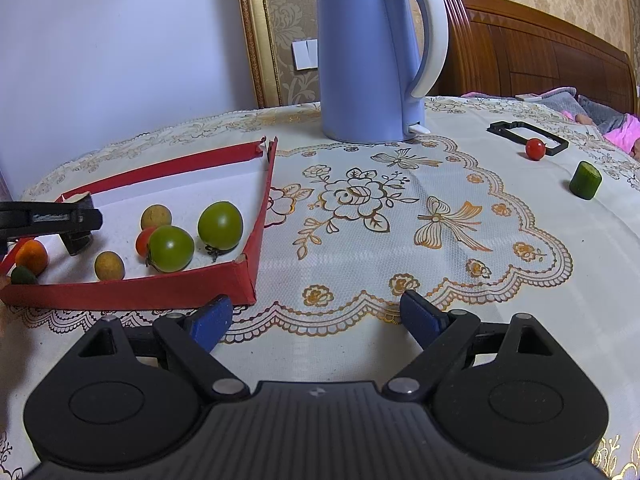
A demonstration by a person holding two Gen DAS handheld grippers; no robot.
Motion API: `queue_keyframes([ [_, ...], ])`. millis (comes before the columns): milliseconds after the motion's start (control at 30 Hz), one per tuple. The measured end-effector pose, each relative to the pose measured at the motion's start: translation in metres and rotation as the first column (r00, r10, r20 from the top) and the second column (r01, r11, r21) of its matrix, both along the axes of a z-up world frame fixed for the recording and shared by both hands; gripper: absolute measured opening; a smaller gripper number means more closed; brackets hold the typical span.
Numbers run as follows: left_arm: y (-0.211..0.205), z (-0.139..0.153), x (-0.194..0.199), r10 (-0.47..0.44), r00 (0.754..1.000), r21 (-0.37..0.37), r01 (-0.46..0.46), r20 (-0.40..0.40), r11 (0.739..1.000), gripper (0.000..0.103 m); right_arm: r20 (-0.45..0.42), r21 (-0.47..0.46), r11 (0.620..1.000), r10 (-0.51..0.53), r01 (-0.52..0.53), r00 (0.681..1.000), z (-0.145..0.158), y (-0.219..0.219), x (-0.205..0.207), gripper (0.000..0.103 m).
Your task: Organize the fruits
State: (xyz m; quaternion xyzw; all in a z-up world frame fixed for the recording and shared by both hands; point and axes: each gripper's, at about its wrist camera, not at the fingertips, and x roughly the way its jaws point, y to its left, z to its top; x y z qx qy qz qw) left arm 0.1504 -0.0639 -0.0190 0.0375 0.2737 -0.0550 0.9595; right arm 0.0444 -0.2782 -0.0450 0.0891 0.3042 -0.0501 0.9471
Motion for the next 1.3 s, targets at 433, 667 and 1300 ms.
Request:
queue_keyframes([
  [433,-0.001,-0.019,0.021,0.021,0.999,0.006,-0.021,-0.047,1.0,0.03,-0.001,-0.002,1.0,0.0,0.0,1.0,0.0,0.0,0.0,0.091],
  [667,-0.001,-0.019,0.018,0.042,0.998,0.025,-0.041,-0.048,0.999,0.044,-0.004,-0.01,1.0,0.0,0.0,1.0,0.0,0.001,0.001,0.091],
  [1300,0.014,-0.006,-0.008,0.073,0.997,0.059,-0.072,-0.009,0.996,0.087,0.0,0.002,1.0,0.001,-0.001,1.0,0.0,0.0,0.0,0.091],
])
